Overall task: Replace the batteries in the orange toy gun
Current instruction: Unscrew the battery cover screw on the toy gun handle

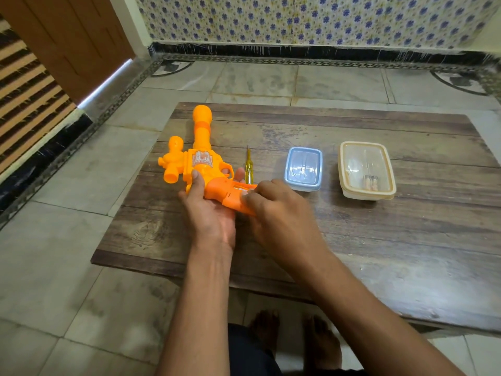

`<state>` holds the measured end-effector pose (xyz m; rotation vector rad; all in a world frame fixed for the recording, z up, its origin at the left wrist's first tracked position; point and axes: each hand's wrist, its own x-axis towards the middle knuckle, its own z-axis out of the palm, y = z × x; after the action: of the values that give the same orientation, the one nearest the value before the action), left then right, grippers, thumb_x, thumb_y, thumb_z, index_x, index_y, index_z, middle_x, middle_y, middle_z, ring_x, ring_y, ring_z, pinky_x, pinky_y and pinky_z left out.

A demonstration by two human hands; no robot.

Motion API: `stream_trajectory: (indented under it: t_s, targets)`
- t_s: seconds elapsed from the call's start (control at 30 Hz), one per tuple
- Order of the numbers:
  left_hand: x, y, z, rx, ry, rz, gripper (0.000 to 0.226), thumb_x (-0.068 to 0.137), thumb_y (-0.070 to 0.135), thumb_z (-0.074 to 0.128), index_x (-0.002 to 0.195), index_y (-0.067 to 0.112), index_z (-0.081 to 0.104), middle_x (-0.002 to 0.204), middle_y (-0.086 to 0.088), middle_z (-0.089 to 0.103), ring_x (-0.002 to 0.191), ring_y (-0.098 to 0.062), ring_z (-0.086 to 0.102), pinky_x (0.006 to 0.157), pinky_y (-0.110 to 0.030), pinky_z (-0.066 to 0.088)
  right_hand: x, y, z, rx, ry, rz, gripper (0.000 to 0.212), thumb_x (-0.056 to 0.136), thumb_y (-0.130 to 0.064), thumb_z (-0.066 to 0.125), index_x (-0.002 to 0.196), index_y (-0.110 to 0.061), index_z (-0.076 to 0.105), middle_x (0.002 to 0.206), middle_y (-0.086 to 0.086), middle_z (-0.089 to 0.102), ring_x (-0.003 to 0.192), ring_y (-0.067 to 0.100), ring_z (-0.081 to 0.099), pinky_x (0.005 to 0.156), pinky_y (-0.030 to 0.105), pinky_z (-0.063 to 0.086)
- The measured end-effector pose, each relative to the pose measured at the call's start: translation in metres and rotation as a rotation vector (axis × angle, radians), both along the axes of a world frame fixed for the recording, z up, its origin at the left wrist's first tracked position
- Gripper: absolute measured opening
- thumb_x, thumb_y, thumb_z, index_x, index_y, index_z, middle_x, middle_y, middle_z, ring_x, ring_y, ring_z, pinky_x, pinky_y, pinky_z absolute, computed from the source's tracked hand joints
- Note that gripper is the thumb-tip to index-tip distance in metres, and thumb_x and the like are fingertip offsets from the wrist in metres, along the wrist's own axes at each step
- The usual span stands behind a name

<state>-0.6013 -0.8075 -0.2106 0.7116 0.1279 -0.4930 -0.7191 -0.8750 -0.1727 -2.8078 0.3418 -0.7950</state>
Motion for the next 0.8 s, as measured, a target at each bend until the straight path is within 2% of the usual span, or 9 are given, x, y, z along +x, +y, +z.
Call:
stream_trajectory:
  t_s: [0.07, 0.1, 0.27, 0.37, 0.43, 0.5, 0.57, 0.67, 0.8]
  targets:
    - [-0.001, 0.000, 0.002, 0.008, 0.010, -0.013, 0.064, 0.103, 0.038, 0.051, 0.154, 0.002, 0.038, 0.125, -0.030, 0.056, 0.108, -0.048, 0.068, 0.077, -0.051, 0.062, -0.002, -0.001, -0.002, -0.013, -0.034, 0.006, 0.012, 0.075, -0.008, 0.079, 0.085, -0.008, 0.072, 0.085, 0.008, 0.067, 0.078, 0.029, 0.060, 0.048, 0.037, 0.050]
    - [0.000, 0.000, 0.002, 0.012, 0.012, -0.014, 0.064, 0.103, 0.038, 0.051, 0.154, 0.002, 0.038, 0.125, -0.029, 0.056, 0.108, -0.047, 0.068, 0.077, -0.051, 0.062, -0.002, -0.002, -0.003, -0.005, -0.053, 0.012, 0.010, 0.078, -0.009, 0.078, 0.087, -0.008, 0.073, 0.086, 0.008, 0.068, 0.079, 0.029, 0.061, 0.050, 0.039, 0.052]
    - [0.000, -0.002, 0.005, 0.006, 0.046, -0.026, 0.076, 0.093, 0.041, 0.063, 0.155, 0.005, 0.037, 0.147, -0.037, 0.049, 0.133, -0.055, 0.052, 0.092, -0.063, 0.057, -0.013, -0.004, 0.006, 0.221, -0.276, 0.015, 0.008, 0.084, -0.002, 0.074, 0.091, -0.003, 0.077, 0.086, 0.012, 0.071, 0.075, 0.032, 0.068, 0.061, 0.043, 0.056]
    - [-0.002, -0.003, 0.007, 0.006, 0.046, -0.010, 0.067, 0.099, 0.040, 0.059, 0.154, 0.007, 0.040, 0.150, -0.036, 0.046, 0.136, -0.054, 0.050, 0.095, -0.062, 0.056, -0.029, -0.013, 0.019, 0.283, -0.320, -0.056, 0.012, 0.083, -0.001, 0.076, 0.093, -0.006, 0.078, 0.086, 0.008, 0.074, 0.073, 0.026, 0.069, 0.064, 0.041, 0.056]
    - [-0.005, -0.003, 0.011, 0.021, 0.049, 0.003, 0.060, 0.104, 0.042, 0.053, 0.153, 0.009, 0.043, 0.143, -0.031, 0.056, 0.125, -0.049, 0.062, 0.094, -0.059, 0.057, -0.043, -0.026, 0.025, 0.262, -0.209, -0.158, 0.010, 0.086, -0.010, 0.072, 0.094, -0.011, 0.078, 0.085, 0.007, 0.075, 0.071, 0.029, 0.070, 0.063, 0.042, 0.057]
    - [-0.007, -0.004, 0.016, 0.036, 0.056, 0.022, 0.057, 0.108, 0.045, 0.043, 0.153, 0.009, 0.044, 0.128, -0.024, 0.060, 0.097, -0.039, 0.074, 0.094, -0.055, 0.057, -0.056, -0.039, 0.028, 0.199, 0.015, -0.290, 0.013, 0.088, -0.020, 0.066, 0.095, -0.015, 0.076, 0.083, 0.008, 0.074, 0.072, 0.036, 0.068, 0.063, 0.043, 0.057]
    - [-0.010, -0.006, 0.020, 0.038, 0.058, 0.037, 0.058, 0.109, 0.046, 0.040, 0.152, 0.008, 0.045, 0.122, -0.022, 0.060, 0.082, -0.034, 0.076, 0.092, -0.053, 0.057, -0.068, -0.045, 0.027, 0.120, 0.198, -0.399, 0.013, 0.090, -0.023, 0.066, 0.094, -0.015, 0.073, 0.081, 0.009, 0.071, 0.075, 0.040, 0.065, 0.060, 0.038, 0.051]
    - [-0.013, -0.006, 0.023, 0.061, 0.047, 0.048, 0.058, 0.110, 0.046, 0.036, 0.150, 0.006, 0.047, 0.117, -0.020, 0.061, 0.078, -0.031, 0.075, 0.094, -0.053, 0.056, -0.077, -0.049, 0.026, 0.096, 0.279, -0.403, 0.008, 0.088, -0.017, 0.068, 0.082, -0.012, 0.069, 0.076, 0.014, 0.064, 0.070, 0.041, 0.061, 0.057, 0.034, 0.033]
    - [-0.016, -0.006, 0.025, 0.095, 0.048, 0.034, 0.057, 0.110, 0.047, 0.036, 0.149, 0.007, 0.048, 0.121, -0.019, 0.060, 0.078, -0.030, 0.075, 0.092, -0.050, 0.057, -0.085, -0.054, 0.016, 0.017, 0.307, -0.409, 0.021, 0.086, -0.016, 0.074, 0.073, -0.006, 0.062, 0.073, 0.020, 0.061, 0.062, 0.043, 0.061, 0.054, 0.035, 0.032]
